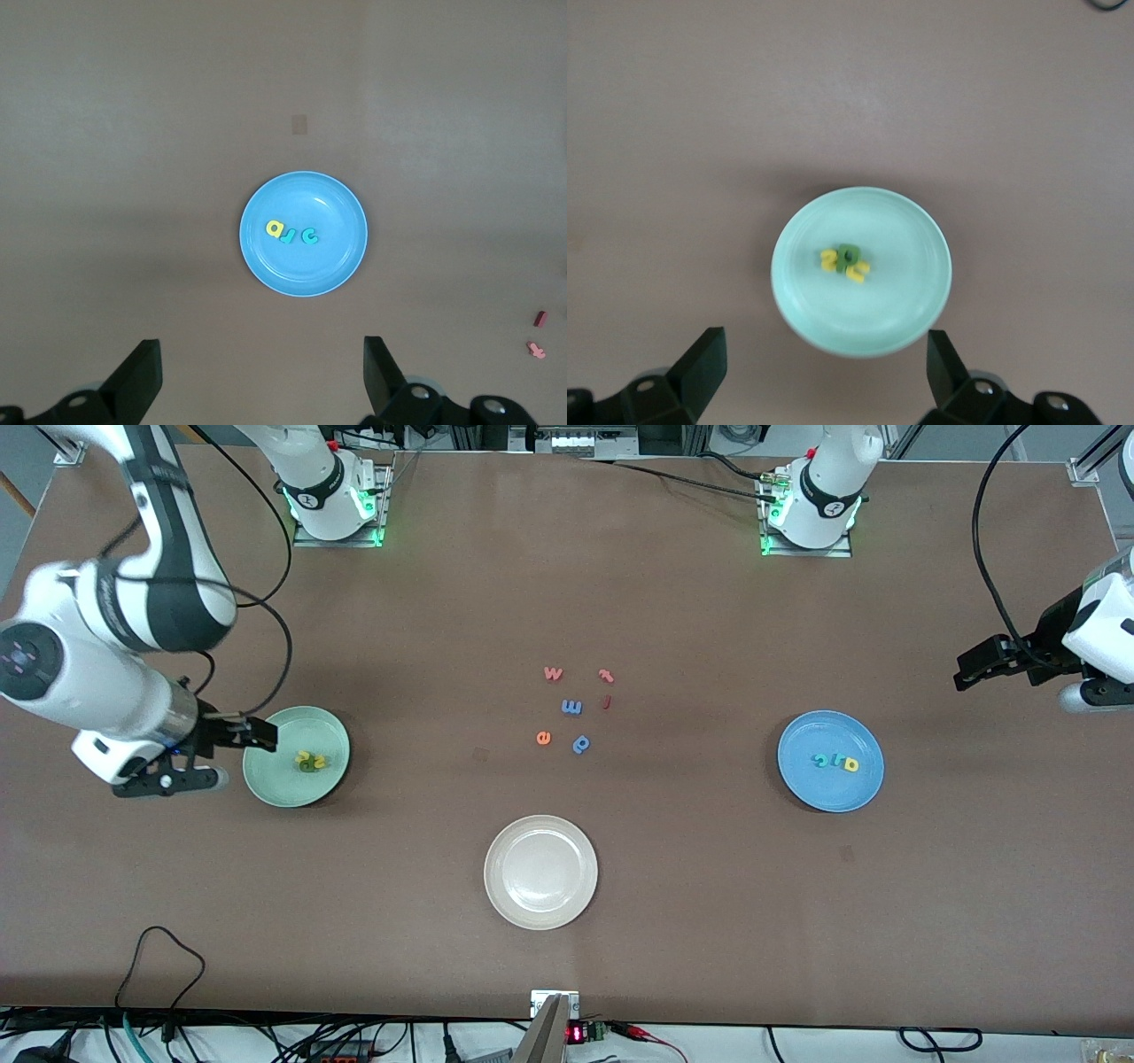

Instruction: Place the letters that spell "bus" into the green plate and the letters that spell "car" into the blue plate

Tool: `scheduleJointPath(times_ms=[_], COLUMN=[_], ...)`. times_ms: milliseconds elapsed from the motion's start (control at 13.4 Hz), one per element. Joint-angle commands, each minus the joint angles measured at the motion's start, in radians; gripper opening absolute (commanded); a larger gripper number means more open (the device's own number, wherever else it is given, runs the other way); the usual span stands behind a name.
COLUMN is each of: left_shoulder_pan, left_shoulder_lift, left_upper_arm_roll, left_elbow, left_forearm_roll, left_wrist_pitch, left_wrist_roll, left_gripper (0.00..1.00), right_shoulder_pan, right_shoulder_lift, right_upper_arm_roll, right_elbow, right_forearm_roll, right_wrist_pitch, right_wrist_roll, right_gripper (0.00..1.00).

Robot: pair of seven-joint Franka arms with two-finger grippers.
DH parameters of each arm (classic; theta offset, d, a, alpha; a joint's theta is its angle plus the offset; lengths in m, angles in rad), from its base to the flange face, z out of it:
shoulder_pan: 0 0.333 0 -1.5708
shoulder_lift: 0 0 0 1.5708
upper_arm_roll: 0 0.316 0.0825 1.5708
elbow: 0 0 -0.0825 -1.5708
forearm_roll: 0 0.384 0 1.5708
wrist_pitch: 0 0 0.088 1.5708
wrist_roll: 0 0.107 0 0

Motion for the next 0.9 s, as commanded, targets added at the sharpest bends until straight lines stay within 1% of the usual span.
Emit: scheduleJointPath(times_ms=[0,225,524,674,824], left_shoulder_pan=[0.007,0.007,0.006,0.007,0.009], left_shoulder_lift=[-0.052,-0.050,-0.052,-0.052,-0.052], left_upper_arm_roll=[-0.004,-0.004,-0.004,-0.004,-0.004], left_elbow=[-0.040,-0.041,-0.041,-0.041,-0.041], left_forearm_roll=[-0.011,-0.010,-0.007,-0.007,-0.007], left_wrist_pitch=[-0.004,-0.010,-0.017,-0.021,-0.021], left_wrist_roll=[0.024,0.025,0.038,0.052,0.050], left_gripper=[1.00,1.00,1.00,1.00,1.00], right_shoulder_pan=[0.022,0.069,0.096,0.096,0.137], right_shoulder_lift=[-0.061,-0.113,-0.144,-0.156,-0.173], right_upper_arm_roll=[-0.015,-0.070,-0.070,-0.069,-0.075], right_elbow=[0.083,0.099,0.086,0.079,0.074], right_forearm_roll=[0.009,0.014,0.011,0.017,0.019], right_wrist_pitch=[-0.150,-0.163,-0.169,-0.210,-0.215], right_wrist_roll=[-0.017,-0.016,0.001,0.012,0.018], right_gripper=[1.00,1.00,1.00,1.00,1.00])
